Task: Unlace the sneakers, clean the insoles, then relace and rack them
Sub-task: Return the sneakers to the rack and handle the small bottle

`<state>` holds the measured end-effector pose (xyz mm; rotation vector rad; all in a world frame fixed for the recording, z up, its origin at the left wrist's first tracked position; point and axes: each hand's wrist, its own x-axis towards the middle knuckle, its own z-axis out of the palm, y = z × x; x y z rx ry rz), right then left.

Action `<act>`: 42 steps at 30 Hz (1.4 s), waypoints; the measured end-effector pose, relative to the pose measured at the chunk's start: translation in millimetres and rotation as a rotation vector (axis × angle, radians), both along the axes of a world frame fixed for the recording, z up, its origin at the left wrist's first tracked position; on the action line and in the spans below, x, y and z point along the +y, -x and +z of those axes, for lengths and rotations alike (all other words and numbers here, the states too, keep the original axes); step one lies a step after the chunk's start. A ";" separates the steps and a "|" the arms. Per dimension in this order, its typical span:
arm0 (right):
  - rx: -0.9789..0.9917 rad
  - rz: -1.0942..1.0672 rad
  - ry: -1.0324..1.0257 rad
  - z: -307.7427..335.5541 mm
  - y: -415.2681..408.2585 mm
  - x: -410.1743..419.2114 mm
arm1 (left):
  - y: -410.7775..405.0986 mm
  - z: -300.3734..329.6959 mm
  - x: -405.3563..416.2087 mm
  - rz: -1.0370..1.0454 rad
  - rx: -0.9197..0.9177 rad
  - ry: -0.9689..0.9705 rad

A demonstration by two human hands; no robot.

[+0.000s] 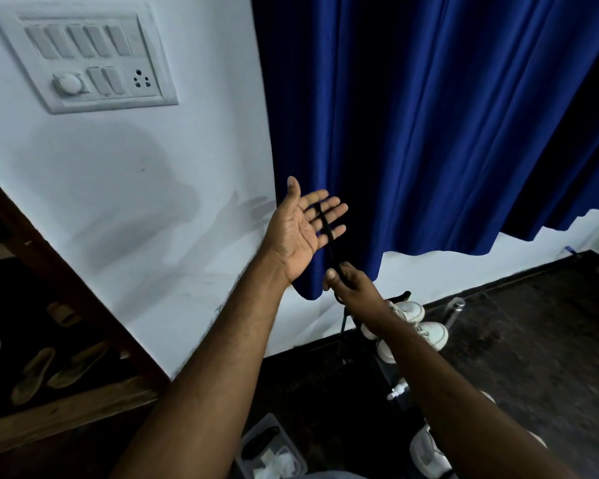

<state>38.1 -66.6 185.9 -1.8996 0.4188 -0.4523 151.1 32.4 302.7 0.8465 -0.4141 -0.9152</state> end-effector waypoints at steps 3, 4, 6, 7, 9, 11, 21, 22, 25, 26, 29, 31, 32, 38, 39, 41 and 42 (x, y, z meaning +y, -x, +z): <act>-0.020 0.046 -0.033 4.0 5.3 -1.2 | -7.9 -5.4 2.9 0.107 0.053 0.003; -0.025 0.052 -0.050 5.6 6.6 -1.7 | -9.9 -7.8 3.7 0.144 0.057 -0.026; -0.040 0.061 -0.058 7.3 7.4 -4.2 | -13.8 -14.1 5.7 0.232 0.060 -0.107; -0.036 0.062 -0.046 6.7 6.7 -6.6 | -16.1 -17.6 7.1 0.282 0.068 -0.145; -0.019 0.063 -0.020 7.1 7.0 -12.3 | -21.3 -25.5 10.2 0.364 0.097 -0.202; 0.009 0.077 0.021 10.7 8.6 -18.2 | -26.6 -35.7 16.1 0.418 0.126 -0.271; 0.158 0.052 0.497 39.8 -2.4 -36.0 | -20.8 -105.1 45.8 0.371 -0.108 -0.876; 0.199 0.109 0.548 41.7 -5.3 -35.9 | -18.5 -112.2 46.0 0.367 -0.210 -0.940; 0.299 0.245 0.621 48.3 -14.5 -29.0 | -5.7 -117.0 41.8 0.314 -0.480 -0.938; 0.319 0.280 0.641 49.9 -18.4 -25.0 | 1.2 -112.0 38.7 0.245 -0.468 -0.837; 0.339 0.356 0.657 57.5 -26.1 -14.8 | 20.6 -96.3 29.5 0.044 -0.415 -0.582; 0.316 0.350 0.653 62.4 -26.0 -12.1 | 22.2 -95.2 26.2 0.023 -0.424 -0.541; 0.297 0.330 0.652 64.0 -24.6 -12.3 | 20.8 -96.1 27.0 0.029 -0.431 -0.529; 0.258 0.178 0.435 57.2 -8.1 -17.1 | 9.9 -102.8 33.0 0.175 -0.453 -0.426; 0.244 0.157 0.319 51.7 -6.0 -12.6 | 9.8 -101.9 31.9 0.218 -0.432 -0.418; 0.191 0.082 0.072 36.7 -4.3 4.5 | 10.2 -97.7 28.4 0.250 -0.402 -0.394; 0.167 0.038 -0.022 28.1 -4.6 14.4 | 10.8 -95.6 26.5 0.247 -0.390 -0.373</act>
